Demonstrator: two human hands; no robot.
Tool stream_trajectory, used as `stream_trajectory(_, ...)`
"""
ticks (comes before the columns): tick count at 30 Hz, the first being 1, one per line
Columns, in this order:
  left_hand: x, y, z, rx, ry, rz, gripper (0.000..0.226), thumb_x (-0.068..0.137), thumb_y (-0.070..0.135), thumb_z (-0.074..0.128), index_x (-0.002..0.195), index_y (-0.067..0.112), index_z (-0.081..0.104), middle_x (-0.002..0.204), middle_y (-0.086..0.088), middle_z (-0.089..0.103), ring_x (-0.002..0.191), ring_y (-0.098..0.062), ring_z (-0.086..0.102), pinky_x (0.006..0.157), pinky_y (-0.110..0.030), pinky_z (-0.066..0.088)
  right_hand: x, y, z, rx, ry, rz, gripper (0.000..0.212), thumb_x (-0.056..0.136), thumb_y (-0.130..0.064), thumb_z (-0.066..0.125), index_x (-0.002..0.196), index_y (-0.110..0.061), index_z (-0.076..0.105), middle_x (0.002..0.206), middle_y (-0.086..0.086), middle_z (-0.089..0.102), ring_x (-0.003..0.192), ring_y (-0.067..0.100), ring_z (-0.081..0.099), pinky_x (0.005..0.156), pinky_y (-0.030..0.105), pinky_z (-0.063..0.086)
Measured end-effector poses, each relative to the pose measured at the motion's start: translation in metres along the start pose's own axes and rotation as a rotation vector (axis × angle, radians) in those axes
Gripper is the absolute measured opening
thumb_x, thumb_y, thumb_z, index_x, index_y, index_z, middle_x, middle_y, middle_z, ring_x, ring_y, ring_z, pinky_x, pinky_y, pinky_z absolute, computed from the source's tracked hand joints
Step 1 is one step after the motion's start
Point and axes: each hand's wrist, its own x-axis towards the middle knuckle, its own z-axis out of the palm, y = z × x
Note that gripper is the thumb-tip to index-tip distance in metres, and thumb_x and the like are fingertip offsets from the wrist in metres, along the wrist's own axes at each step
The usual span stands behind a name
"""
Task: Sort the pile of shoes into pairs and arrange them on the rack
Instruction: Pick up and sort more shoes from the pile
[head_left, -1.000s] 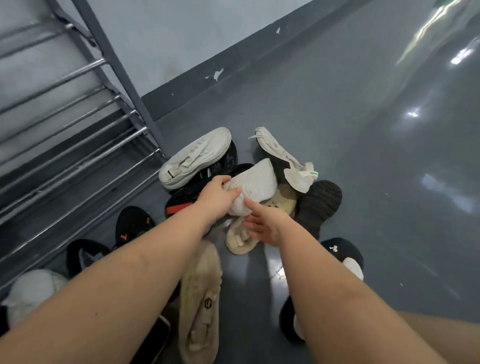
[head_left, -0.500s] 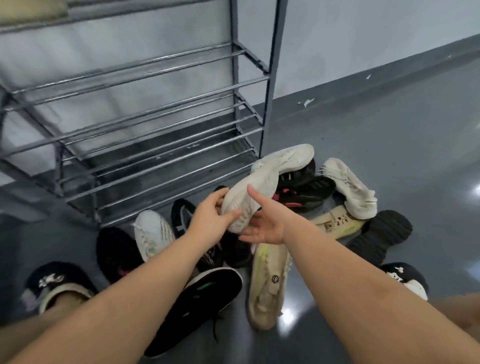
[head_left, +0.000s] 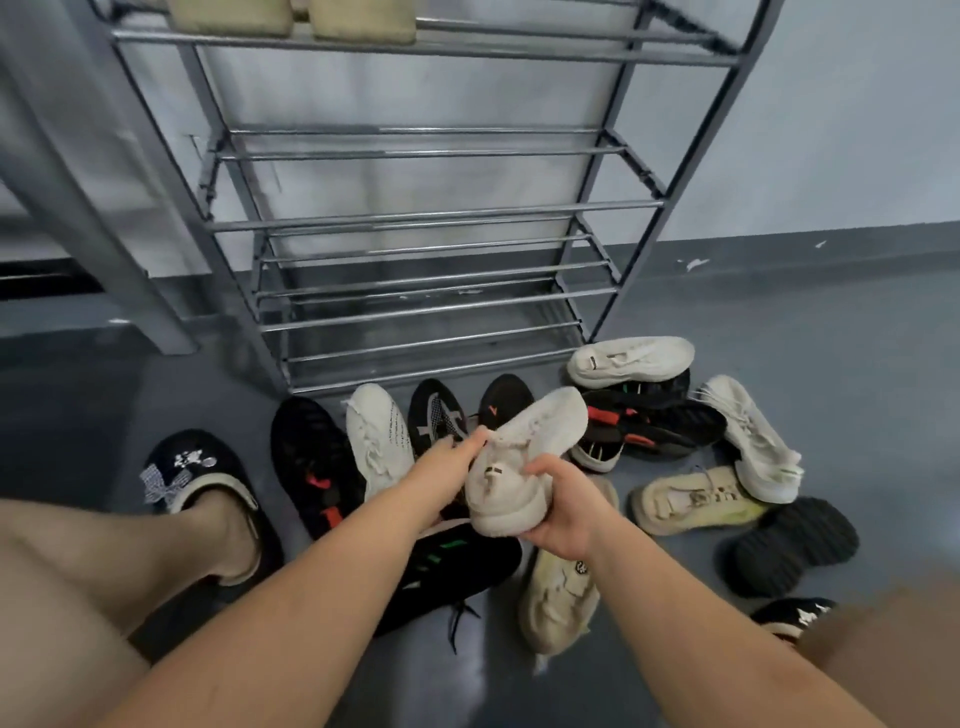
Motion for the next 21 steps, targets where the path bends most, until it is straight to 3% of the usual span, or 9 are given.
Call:
stream_trajectory(2, 0.001, -0.013, -0.004, -0.265, -0.196, -0.215, 0.052, 0.089, 0.051, 0.049, 0.117, 0.009, 0.058, 0.111, -0.009, 0.065, 0.094, -0.024, 0.063, 0.073, -0.035, 0.052, -0.001, 0.002, -0.004, -0.058, -0.074, 0.030, 0.036, 0.081, -0.008, 0.039, 0.108, -0.004, 0.064, 0.100, 0.018, 0.071, 0.086, 0.032, 0.071, 0.069, 0.039, 0.059)
stream_trajectory(4, 0.005, -0.028, -0.008, -0.377, -0.257, -0.233, 0.033, 0.092, 0.041, 0.049, 0.100, 0.012, 0.063, 0.098, -0.006, 0.068, 0.086, -0.020, 0.063, 0.066, -0.031, 0.051, -0.001, 0.002, -0.007, -0.116, -0.103, 0.050, 0.038, 0.080, -0.006, 0.039, 0.109, -0.006, 0.064, 0.099, 0.016, 0.072, 0.085, 0.030, 0.071, 0.069, 0.038, 0.058)
stream_trajectory(7, 0.008, -0.039, -0.013, -0.385, -0.226, -0.182, 0.021, 0.092, 0.029, 0.054, 0.099, 0.012, 0.064, 0.091, -0.002, 0.070, 0.085, -0.016, 0.064, 0.067, -0.028, 0.051, 0.001, 0.004, -0.015, -0.258, -0.026, 0.075, 0.030, 0.084, -0.004, 0.048, 0.110, -0.009, 0.064, 0.099, 0.009, 0.072, 0.088, 0.024, 0.068, 0.075, 0.037, 0.055)
stream_trajectory(11, 0.010, -0.046, -0.018, -0.359, -0.265, -0.149, 0.011, 0.091, 0.018, 0.056, 0.098, 0.015, 0.064, 0.091, -0.002, 0.071, 0.087, -0.018, 0.065, 0.074, -0.030, 0.052, 0.006, 0.007, -0.032, -0.401, 0.058, 0.021, 0.018, 0.091, -0.012, 0.055, 0.106, -0.018, 0.063, 0.095, 0.001, 0.068, 0.088, 0.017, 0.062, 0.067, 0.034, 0.053)
stream_trajectory(14, 0.009, -0.051, -0.018, -0.344, -0.274, -0.155, 0.015, 0.093, 0.016, 0.054, 0.105, 0.015, 0.061, 0.095, -0.002, 0.070, 0.088, -0.018, 0.065, 0.073, -0.031, 0.053, 0.009, 0.009, -0.038, -0.412, 0.080, 0.012, 0.016, 0.089, -0.022, 0.061, 0.105, -0.022, 0.066, 0.099, 0.000, 0.069, 0.094, 0.020, 0.062, 0.068, 0.036, 0.055)
stream_trajectory(17, 0.008, -0.054, -0.019, -0.333, -0.269, -0.159, 0.028, 0.091, 0.016, 0.057, 0.119, 0.014, 0.055, 0.104, -0.004, 0.068, 0.094, -0.020, 0.065, 0.074, -0.033, 0.054, 0.014, 0.014, -0.039, -0.423, 0.085, -0.001, 0.017, 0.091, -0.015, 0.059, 0.103, -0.024, 0.066, 0.098, 0.000, 0.071, 0.092, 0.020, 0.064, 0.064, 0.035, 0.056)
stream_trajectory(21, 0.007, -0.054, -0.023, -0.337, -0.291, -0.167, 0.028, 0.087, 0.022, 0.062, 0.114, 0.017, 0.058, 0.099, -0.001, 0.071, 0.093, -0.019, 0.066, 0.074, -0.034, 0.055, 0.020, 0.017, -0.036, -0.407, 0.082, 0.000, 0.017, 0.094, -0.012, 0.054, 0.102, -0.022, 0.065, 0.093, -0.001, 0.072, 0.087, 0.018, 0.065, 0.059, 0.033, 0.055)
